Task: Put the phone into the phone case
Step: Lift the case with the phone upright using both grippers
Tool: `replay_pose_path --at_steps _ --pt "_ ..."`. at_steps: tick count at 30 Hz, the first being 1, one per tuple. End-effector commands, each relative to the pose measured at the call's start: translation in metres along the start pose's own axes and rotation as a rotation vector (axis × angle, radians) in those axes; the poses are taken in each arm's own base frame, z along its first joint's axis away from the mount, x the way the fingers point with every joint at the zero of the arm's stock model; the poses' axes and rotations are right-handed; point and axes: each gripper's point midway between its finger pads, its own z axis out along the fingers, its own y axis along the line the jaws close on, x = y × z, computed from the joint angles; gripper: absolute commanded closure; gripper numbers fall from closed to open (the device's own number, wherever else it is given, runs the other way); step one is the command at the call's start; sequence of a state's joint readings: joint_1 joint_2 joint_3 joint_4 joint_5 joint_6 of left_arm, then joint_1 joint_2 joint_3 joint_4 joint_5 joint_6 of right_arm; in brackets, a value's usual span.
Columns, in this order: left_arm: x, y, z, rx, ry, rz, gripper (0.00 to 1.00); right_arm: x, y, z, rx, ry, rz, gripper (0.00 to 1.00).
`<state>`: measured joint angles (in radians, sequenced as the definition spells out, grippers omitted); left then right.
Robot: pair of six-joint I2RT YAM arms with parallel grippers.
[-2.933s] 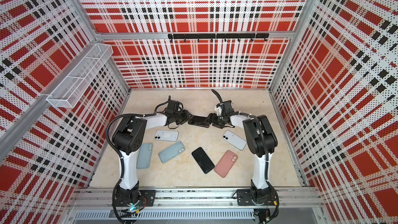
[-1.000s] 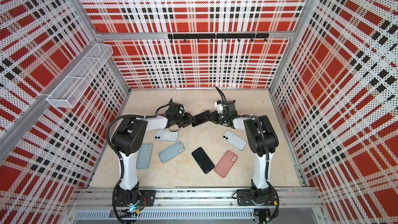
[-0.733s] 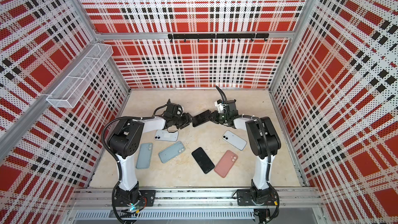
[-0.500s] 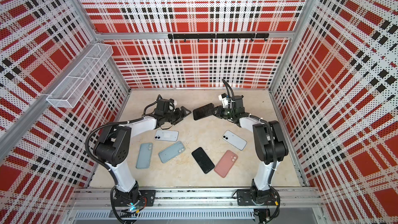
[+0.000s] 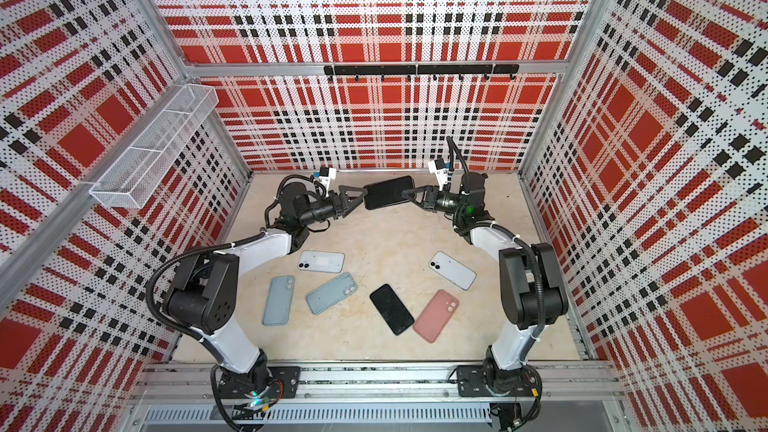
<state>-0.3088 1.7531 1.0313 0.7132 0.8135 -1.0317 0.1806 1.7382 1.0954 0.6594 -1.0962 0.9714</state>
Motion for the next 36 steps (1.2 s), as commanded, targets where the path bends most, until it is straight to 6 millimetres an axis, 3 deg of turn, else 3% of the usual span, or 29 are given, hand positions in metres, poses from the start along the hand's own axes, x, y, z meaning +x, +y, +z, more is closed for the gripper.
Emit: replay_pose_path --at_steps 1,10,13,18,27,36 --pt "0.007 -0.040 0.008 0.189 0.018 0.032 0.23 -0.005 0.024 -0.001 -0.086 -0.017 -0.052 1.00" --pt "0.015 -0.057 0.024 0.238 0.038 0.068 0.51 0.007 0.009 0.004 -0.037 0.002 -0.023 1.00" --pt "0.016 -0.066 0.026 0.266 0.034 0.085 0.54 0.008 0.008 0.006 -0.035 0.005 -0.017 1.00" --pt "0.019 -0.085 0.025 0.329 0.029 0.114 0.58 0.006 0.012 0.005 -0.030 0.003 -0.029 0.99" --pt "0.026 -0.091 0.025 0.353 0.035 0.113 0.86 0.000 0.021 0.005 -0.025 0.003 -0.062 0.93" --pt "0.030 -0.102 0.023 0.377 0.046 0.113 0.89 -0.023 0.038 -0.004 -0.065 -0.044 -0.116 0.67"
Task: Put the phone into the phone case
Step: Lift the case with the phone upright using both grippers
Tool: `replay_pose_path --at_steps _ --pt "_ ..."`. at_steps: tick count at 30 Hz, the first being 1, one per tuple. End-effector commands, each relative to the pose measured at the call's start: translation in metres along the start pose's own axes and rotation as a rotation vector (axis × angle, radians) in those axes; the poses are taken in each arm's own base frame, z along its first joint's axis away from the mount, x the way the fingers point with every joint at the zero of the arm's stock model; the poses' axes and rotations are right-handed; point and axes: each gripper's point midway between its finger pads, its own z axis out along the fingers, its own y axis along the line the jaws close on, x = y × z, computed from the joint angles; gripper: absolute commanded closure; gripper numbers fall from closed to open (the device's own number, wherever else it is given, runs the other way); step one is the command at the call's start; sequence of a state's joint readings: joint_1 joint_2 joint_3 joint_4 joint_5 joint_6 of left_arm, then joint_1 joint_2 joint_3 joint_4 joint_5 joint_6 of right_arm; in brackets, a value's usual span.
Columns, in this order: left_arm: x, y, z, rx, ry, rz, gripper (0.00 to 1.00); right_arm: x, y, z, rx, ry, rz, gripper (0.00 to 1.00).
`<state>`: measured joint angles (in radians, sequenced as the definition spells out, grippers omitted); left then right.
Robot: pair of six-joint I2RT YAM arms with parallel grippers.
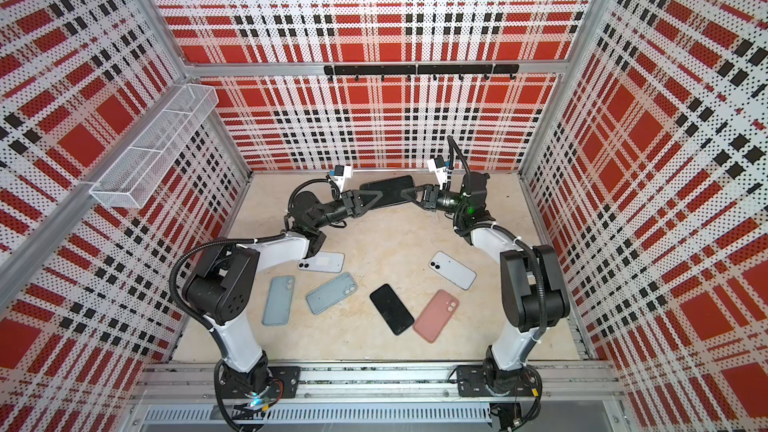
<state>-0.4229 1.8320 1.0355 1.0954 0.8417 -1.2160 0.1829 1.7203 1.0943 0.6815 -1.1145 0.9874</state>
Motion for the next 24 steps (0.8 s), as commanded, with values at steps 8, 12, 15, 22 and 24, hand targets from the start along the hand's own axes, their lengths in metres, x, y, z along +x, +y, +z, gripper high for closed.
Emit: replay_pose_path --at_steps 8,12,15,22,24 --pt "0.005 -0.043 0.008 0.113 0.027 0.073 0.91 -0.039 0.035 0.001 -0.070 -0.064 -0.116 0.59" --pt "0.004 -0.039 0.007 0.105 0.019 0.066 0.91 -0.036 0.032 0.001 -0.068 -0.062 -0.104 0.62" --pt "0.004 -0.039 0.009 0.104 0.019 0.069 0.91 -0.032 0.029 0.000 -0.061 -0.063 -0.092 0.65" --pt "0.007 -0.038 0.012 0.097 0.034 0.070 0.91 -0.028 0.018 -0.001 -0.019 -0.069 -0.094 0.82" --pt "0.007 -0.038 0.012 0.096 0.035 0.069 0.91 -0.027 0.014 -0.002 0.007 -0.069 -0.116 0.88"
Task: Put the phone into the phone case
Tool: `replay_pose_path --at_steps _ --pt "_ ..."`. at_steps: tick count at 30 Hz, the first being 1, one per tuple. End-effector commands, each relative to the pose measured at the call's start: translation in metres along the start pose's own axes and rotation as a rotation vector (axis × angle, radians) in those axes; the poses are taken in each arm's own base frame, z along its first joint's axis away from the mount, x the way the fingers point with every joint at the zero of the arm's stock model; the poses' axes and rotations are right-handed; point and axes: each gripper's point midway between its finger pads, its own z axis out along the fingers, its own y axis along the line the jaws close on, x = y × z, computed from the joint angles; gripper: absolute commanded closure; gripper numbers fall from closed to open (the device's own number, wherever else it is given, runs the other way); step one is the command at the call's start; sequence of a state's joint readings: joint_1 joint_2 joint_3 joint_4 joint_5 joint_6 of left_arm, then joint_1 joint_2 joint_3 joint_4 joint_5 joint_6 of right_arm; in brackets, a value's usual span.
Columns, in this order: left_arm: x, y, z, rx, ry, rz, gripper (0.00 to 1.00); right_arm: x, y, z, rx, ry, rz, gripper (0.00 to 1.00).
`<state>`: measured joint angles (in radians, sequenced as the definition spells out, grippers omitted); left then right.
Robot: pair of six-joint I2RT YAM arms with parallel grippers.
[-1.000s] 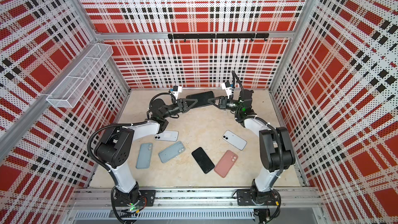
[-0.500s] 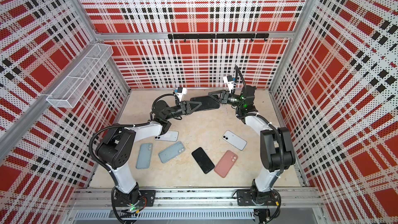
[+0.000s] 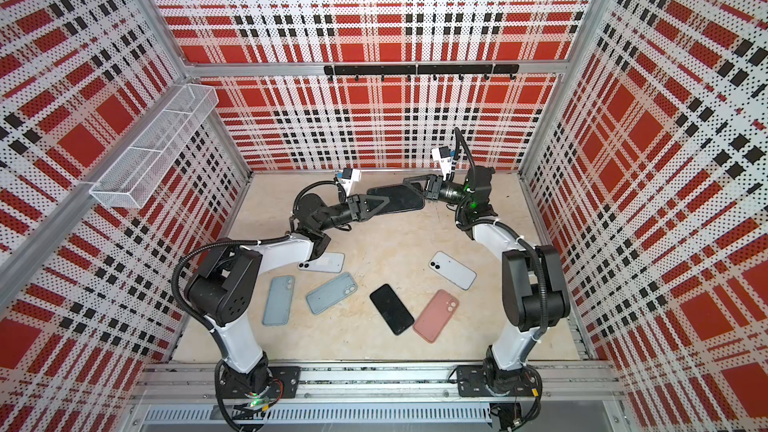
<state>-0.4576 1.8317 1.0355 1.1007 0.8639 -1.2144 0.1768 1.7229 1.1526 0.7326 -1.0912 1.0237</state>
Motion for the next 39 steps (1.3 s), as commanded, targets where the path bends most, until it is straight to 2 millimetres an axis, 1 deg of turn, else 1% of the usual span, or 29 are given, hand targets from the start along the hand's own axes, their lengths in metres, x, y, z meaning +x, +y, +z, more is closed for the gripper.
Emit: replay_pose_path --at_steps 1,2,4,6,9,14,15,17,21,24,25,28,30,32,35,39 --pt "-0.009 -0.029 0.003 0.066 -0.012 0.072 0.91 -0.001 -0.005 -0.002 0.040 -0.016 -0.071 0.91" --pt "-0.009 -0.029 0.003 0.066 -0.012 0.071 0.91 0.000 -0.006 -0.003 0.050 -0.017 -0.083 0.93" --pt "-0.009 -0.031 0.003 0.068 -0.011 0.072 0.91 0.000 -0.007 -0.004 0.061 -0.021 -0.106 0.93" --pt "-0.010 -0.032 0.003 0.066 -0.015 0.073 0.91 0.000 -0.007 -0.005 0.069 -0.025 -0.123 0.90" --pt "-0.011 -0.034 0.002 0.068 -0.022 0.079 0.91 0.000 -0.003 -0.006 0.065 -0.036 -0.144 0.80" --pt "-0.014 -0.037 0.001 0.062 -0.037 0.081 0.91 -0.004 0.010 -0.012 0.068 -0.056 -0.185 0.59" --pt "-0.015 -0.038 0.001 0.061 -0.041 0.082 0.91 -0.005 0.013 -0.013 0.074 -0.064 -0.189 0.56" --pt "-0.019 -0.041 0.000 0.060 -0.056 0.089 0.92 -0.010 0.015 -0.021 0.100 -0.098 -0.189 0.53" --pt "-0.027 -0.050 0.000 0.061 -0.091 0.106 0.92 -0.015 0.014 -0.037 0.152 -0.169 -0.156 0.51" --pt "-0.034 -0.054 0.000 0.057 -0.130 0.111 0.92 -0.008 0.011 -0.043 0.177 -0.187 -0.121 0.50" --pt "-0.036 -0.055 0.000 0.055 -0.143 0.113 0.92 -0.006 0.011 -0.045 0.177 -0.199 -0.110 0.49" --pt "-0.041 -0.059 0.002 0.050 -0.183 0.111 0.92 -0.001 0.014 -0.050 0.141 -0.240 -0.084 0.44" --pt "-0.042 -0.060 0.005 0.046 -0.200 0.104 0.92 0.004 0.016 -0.049 0.108 -0.254 -0.071 0.42" --pt "-0.042 -0.060 0.009 0.044 -0.217 0.089 0.92 0.007 0.019 -0.046 0.078 -0.259 -0.060 0.42" --pt "-0.040 -0.062 0.015 0.050 -0.238 0.063 0.93 0.005 0.025 -0.044 0.021 -0.283 -0.057 0.44" --pt "-0.040 -0.064 0.018 0.055 -0.281 0.035 0.93 0.001 0.030 -0.042 -0.034 -0.312 -0.048 0.50"
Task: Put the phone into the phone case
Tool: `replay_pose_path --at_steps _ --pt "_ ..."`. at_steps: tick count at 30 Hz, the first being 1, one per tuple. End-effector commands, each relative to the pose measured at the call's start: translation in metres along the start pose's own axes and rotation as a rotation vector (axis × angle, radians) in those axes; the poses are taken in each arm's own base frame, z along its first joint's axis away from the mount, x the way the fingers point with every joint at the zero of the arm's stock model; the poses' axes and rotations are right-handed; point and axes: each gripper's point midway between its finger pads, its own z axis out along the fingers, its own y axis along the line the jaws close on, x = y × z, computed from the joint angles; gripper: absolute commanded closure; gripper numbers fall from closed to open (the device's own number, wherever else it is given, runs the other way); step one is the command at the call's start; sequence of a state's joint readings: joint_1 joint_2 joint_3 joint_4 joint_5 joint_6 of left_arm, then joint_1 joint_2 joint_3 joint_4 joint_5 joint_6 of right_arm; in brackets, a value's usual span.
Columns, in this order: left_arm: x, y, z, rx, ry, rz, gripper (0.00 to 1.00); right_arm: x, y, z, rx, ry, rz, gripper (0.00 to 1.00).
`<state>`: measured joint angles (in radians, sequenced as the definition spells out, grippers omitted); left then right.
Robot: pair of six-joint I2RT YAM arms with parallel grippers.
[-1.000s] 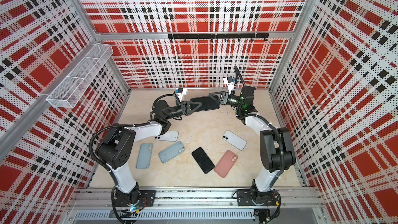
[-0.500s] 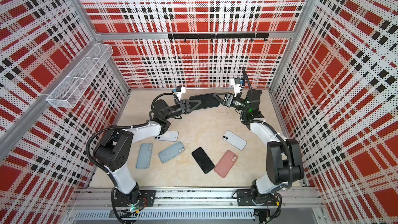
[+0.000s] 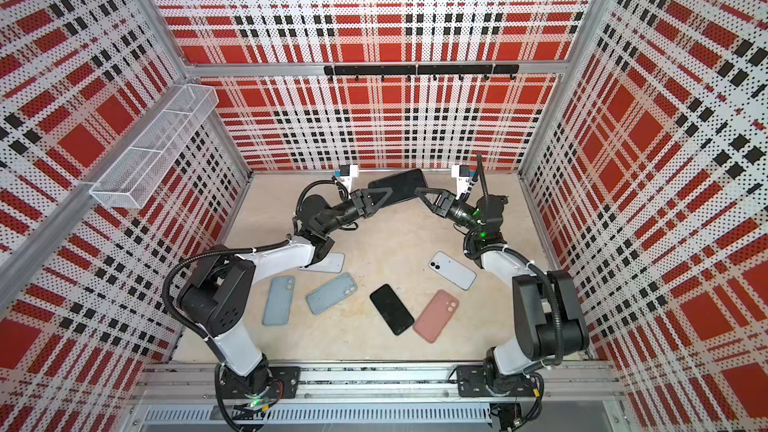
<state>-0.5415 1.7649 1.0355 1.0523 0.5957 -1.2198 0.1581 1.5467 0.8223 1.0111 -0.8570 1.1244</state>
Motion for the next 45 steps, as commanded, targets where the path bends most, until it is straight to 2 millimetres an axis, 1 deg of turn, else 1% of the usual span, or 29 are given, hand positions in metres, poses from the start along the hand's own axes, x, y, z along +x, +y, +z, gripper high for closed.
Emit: replay_pose_path --at_steps 1,4,9,13,16,18,19,22,24,25,28,30,31,34,36,38,40,43,45 --pt "-0.022 -0.042 0.003 0.094 -0.108 0.031 0.93 -0.011 0.023 0.002 -0.112 -0.066 -0.024 0.52" --pt "-0.019 -0.044 0.005 0.090 -0.135 0.024 0.93 -0.010 0.026 0.005 -0.143 -0.077 -0.007 0.57" --pt "-0.012 -0.042 0.011 0.074 -0.149 0.022 0.93 -0.013 0.028 0.005 -0.171 -0.107 0.008 0.73" --pt "-0.008 -0.037 0.014 0.064 -0.144 0.016 0.88 -0.016 0.031 0.004 -0.167 -0.115 -0.004 0.83" --pt "-0.007 -0.038 0.015 0.068 -0.134 0.025 0.82 -0.016 0.029 0.006 -0.135 -0.103 -0.019 0.90" --pt "-0.006 -0.039 0.015 0.068 -0.121 0.039 0.77 -0.018 0.030 0.007 -0.114 -0.095 -0.038 0.92" --pt "-0.006 -0.040 0.015 0.067 -0.114 0.045 0.73 -0.018 0.031 0.007 -0.103 -0.089 -0.047 0.93" --pt "-0.009 -0.042 0.009 0.060 -0.102 0.079 0.52 -0.020 0.031 0.009 -0.057 -0.055 -0.076 0.97" --pt "-0.012 -0.044 0.002 0.039 -0.078 0.111 0.44 -0.021 0.033 0.011 -0.033 -0.019 -0.094 0.99" --pt "-0.014 -0.043 -0.003 0.019 -0.066 0.130 0.40 -0.022 0.035 0.011 -0.025 0.003 -0.098 0.99" --pt "-0.015 -0.037 -0.019 -0.078 0.013 0.215 0.34 -0.020 0.040 0.013 -0.005 0.091 -0.112 1.00" --pt "-0.012 -0.031 -0.031 -0.169 0.095 0.297 0.26 -0.012 0.042 0.015 0.001 0.182 -0.115 1.00" --pt "-0.010 -0.028 -0.037 -0.222 0.146 0.337 0.26 -0.007 0.042 0.014 0.012 0.226 -0.114 1.00" --pt "0.001 -0.028 -0.052 -0.332 0.318 0.448 0.19 0.009 0.038 0.008 0.046 0.327 -0.116 1.00" --pt "0.013 -0.028 -0.060 -0.360 0.435 0.467 0.19 0.024 0.035 0.001 0.058 0.389 -0.118 1.00" --pt "0.028 -0.027 -0.064 -0.353 0.546 0.451 0.19 0.034 0.036 -0.004 0.047 0.431 -0.119 1.00" --pt "0.046 -0.020 -0.068 -0.349 0.649 0.411 0.19 0.044 0.034 -0.009 0.034 0.469 -0.123 1.00" --pt "0.065 -0.011 -0.072 -0.334 0.731 0.360 0.20 0.054 0.035 -0.012 -0.004 0.507 -0.112 1.00" --pt "0.071 -0.002 -0.076 -0.338 0.749 0.330 0.21 0.057 0.036 -0.013 -0.037 0.525 -0.115 1.00"
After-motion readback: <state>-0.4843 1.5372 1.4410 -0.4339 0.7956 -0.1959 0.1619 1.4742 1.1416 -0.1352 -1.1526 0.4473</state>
